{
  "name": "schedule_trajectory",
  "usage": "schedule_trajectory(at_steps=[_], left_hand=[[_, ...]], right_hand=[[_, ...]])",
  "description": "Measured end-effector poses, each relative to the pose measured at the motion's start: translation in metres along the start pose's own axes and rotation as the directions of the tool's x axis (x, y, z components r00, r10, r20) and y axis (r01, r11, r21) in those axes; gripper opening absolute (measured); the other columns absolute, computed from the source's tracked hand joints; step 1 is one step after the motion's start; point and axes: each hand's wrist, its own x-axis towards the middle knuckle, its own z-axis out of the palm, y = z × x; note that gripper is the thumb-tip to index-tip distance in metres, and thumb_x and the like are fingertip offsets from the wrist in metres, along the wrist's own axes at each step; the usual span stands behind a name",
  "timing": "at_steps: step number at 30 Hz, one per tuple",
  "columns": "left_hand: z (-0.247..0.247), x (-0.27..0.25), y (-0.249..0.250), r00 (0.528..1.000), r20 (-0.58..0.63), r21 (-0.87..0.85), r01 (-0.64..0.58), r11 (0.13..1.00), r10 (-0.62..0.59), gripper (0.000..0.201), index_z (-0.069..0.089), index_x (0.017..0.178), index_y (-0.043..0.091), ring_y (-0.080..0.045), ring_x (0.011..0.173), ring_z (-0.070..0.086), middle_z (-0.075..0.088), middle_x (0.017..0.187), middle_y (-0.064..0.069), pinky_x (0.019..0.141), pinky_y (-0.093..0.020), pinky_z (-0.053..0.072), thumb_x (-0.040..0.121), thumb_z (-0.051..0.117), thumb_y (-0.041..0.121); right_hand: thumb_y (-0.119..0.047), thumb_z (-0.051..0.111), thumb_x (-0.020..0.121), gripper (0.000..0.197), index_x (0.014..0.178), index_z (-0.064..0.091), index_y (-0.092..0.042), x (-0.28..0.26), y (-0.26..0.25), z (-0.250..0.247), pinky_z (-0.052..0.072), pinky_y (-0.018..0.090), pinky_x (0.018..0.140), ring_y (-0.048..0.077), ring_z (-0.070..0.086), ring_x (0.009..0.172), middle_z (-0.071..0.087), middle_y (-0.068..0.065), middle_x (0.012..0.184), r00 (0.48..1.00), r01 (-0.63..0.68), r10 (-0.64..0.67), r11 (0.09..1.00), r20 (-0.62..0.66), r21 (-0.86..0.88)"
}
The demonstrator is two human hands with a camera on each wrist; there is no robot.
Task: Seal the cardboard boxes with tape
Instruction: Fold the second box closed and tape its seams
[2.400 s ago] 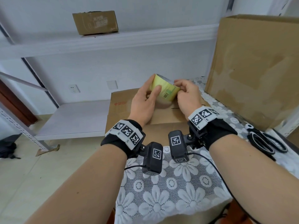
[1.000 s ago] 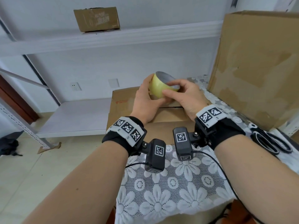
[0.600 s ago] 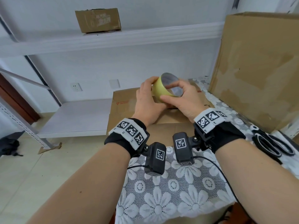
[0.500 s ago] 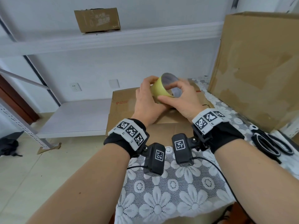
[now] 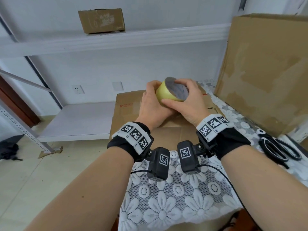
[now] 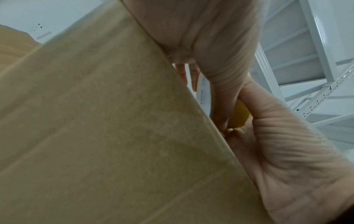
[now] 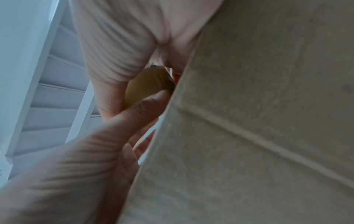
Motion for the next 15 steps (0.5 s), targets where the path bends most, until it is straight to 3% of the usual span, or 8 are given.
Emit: schedule_trajectory(at_steps=[4, 6, 8, 12, 15], left_hand=[[0.003, -0.001, 0.005, 0.998, -0.028, 0.125, -0.058, 0.990, 0.062, 0.084, 0.041, 0.137, 0.021, -0.018, 0.117, 0.045, 0.048, 0.127, 0.001, 0.101, -0.041, 0.043, 0.063, 0.079, 0.036], [0.004, -0.001, 0.006, 0.997, -0.013, 0.154, -0.067, 0.986, 0.070, 0.084, 0.039, 0.140, 0.020, -0.018, 0.119, 0.042, 0.045, 0.129, 0.001, 0.102, -0.042, 0.042, 0.068, 0.080, 0.032], [0.003, -0.002, 0.007, 0.999, 0.025, 0.155, -0.051, 0.987, 0.048, 0.088, 0.036, 0.140, 0.022, -0.019, 0.119, 0.045, 0.048, 0.129, 0.001, 0.101, -0.043, 0.044, 0.065, 0.077, 0.039], [0.002, -0.002, 0.011, 0.998, 0.037, 0.101, 0.044, 0.994, -0.048, 0.093, 0.036, 0.137, 0.018, -0.021, 0.115, 0.053, 0.055, 0.121, 0.000, 0.096, -0.044, 0.048, 0.057, 0.071, 0.051], [0.003, -0.001, 0.009, 0.997, 0.015, 0.054, 0.079, 0.995, -0.080, 0.094, 0.040, 0.134, 0.019, -0.019, 0.115, 0.053, 0.056, 0.120, 0.001, 0.097, -0.044, 0.048, 0.052, 0.074, 0.052]], right_hand=[[-0.033, 0.084, 0.066, 0.050, 0.107, 0.062, -0.017, 0.000, 0.000, 0.000, 0.028, -0.004, 0.087, 0.006, 0.046, 0.107, 0.046, 0.000, 0.118, 0.999, -0.003, 0.005, 0.998, 0.035, -0.055], [-0.033, 0.084, 0.067, 0.040, 0.098, 0.064, -0.017, -0.001, 0.000, 0.001, 0.023, -0.008, 0.084, 0.004, 0.043, 0.109, 0.044, -0.002, 0.117, 0.999, -0.011, 0.013, 0.999, 0.033, -0.049], [-0.031, 0.084, 0.067, 0.034, 0.091, 0.064, -0.018, -0.001, 0.000, 0.001, 0.021, -0.006, 0.085, 0.005, 0.042, 0.111, 0.045, -0.004, 0.117, 1.000, -0.019, 0.020, 0.999, 0.017, -0.040], [-0.029, 0.084, 0.067, 0.030, 0.086, 0.063, -0.019, 0.000, 0.000, 0.000, 0.032, 0.017, 0.095, 0.007, 0.045, 0.113, 0.051, -0.002, 0.121, 1.000, -0.029, 0.029, 0.999, -0.010, -0.026], [-0.028, 0.083, 0.069, 0.030, 0.088, 0.064, -0.016, 0.002, 0.000, 0.000, 0.037, 0.022, 0.094, 0.010, 0.049, 0.112, 0.055, 0.000, 0.122, 0.998, -0.042, 0.043, 0.999, -0.040, 0.026]])
